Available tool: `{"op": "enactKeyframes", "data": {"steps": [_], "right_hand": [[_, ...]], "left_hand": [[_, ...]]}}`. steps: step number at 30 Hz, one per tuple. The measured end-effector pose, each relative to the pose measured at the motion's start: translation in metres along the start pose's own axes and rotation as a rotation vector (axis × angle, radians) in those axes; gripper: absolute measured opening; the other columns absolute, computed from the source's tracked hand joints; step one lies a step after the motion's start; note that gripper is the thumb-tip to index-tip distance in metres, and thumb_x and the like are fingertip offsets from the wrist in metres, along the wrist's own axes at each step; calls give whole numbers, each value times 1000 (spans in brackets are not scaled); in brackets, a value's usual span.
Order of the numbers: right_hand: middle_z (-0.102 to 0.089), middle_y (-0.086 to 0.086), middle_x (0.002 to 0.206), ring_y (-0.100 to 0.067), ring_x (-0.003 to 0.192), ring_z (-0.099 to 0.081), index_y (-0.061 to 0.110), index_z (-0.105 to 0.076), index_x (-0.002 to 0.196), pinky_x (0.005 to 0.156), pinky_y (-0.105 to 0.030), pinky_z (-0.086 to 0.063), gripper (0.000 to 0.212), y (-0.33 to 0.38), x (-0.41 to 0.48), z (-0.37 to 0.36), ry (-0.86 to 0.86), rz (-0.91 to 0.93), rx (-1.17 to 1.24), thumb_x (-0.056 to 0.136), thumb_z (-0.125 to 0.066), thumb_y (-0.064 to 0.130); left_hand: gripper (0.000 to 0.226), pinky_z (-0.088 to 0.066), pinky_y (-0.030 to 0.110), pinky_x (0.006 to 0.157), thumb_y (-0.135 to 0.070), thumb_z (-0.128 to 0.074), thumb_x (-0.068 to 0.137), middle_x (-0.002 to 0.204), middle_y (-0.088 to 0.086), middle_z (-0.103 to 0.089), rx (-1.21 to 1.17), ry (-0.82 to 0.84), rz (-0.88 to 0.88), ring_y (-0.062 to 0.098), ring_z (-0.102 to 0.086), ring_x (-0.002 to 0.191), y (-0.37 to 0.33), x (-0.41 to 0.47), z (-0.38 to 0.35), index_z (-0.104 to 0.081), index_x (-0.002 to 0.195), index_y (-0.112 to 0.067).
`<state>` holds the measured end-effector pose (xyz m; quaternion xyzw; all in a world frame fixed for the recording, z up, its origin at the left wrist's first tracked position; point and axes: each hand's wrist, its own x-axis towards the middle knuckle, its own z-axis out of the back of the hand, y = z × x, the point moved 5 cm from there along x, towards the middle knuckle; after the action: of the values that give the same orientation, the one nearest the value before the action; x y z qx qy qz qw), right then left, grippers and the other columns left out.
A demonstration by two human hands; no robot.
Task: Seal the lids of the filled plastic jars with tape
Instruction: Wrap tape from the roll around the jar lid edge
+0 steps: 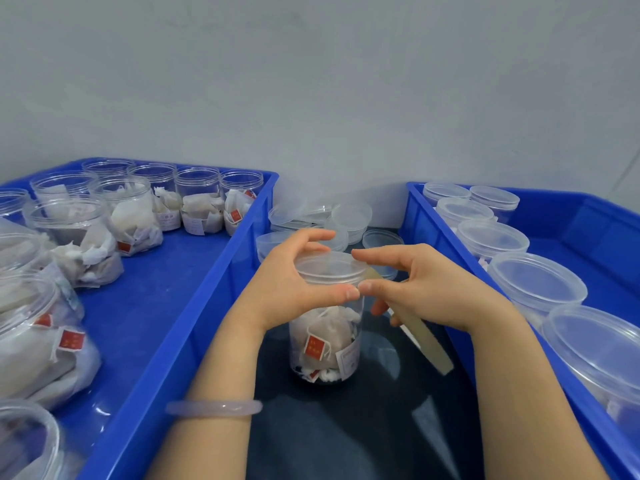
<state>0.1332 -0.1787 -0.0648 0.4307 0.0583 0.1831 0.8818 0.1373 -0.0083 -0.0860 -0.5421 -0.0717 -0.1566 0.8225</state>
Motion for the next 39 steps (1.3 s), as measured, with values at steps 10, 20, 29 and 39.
{"op": "enactKeyframes", "data": {"steps": [10,20,29,39], "right_hand": [[-57,35,109,15,100,-54,43,-62,119,86,-16,-42,72,4,0,-3,-8,-1,-86,52,-87,44],[-50,45,109,22,99,-49,56,-52,120,84,-7,-38,64,1,1,-10,147,58,-30,71,-82,26],[-56,38,117,4,112,-52,69,-58,95,99,-23,-37,52,-7,2,-10,73,91,31,65,-85,37],[-60,20,115,4,74,-58,48,-60,110,87,-33,-50,65,-18,5,-19,89,55,152,50,-83,38]], "left_hand": [[101,-40,20,90,-32,-85,60,138,-17,-38,491,268,130,5,-40,125,-24,-4,0,-29,143,-45],[115,-39,41,104,-50,-86,53,140,-11,-30,658,223,201,13,-29,134,-28,-11,-8,-24,148,-31],[81,-41,33,98,-40,-85,61,126,-11,-39,533,249,189,9,-36,123,-34,-10,-9,-44,131,-37],[64,-42,43,92,-33,-82,62,98,-7,-40,760,286,358,20,-40,102,-37,4,-25,-34,105,-32]]}}
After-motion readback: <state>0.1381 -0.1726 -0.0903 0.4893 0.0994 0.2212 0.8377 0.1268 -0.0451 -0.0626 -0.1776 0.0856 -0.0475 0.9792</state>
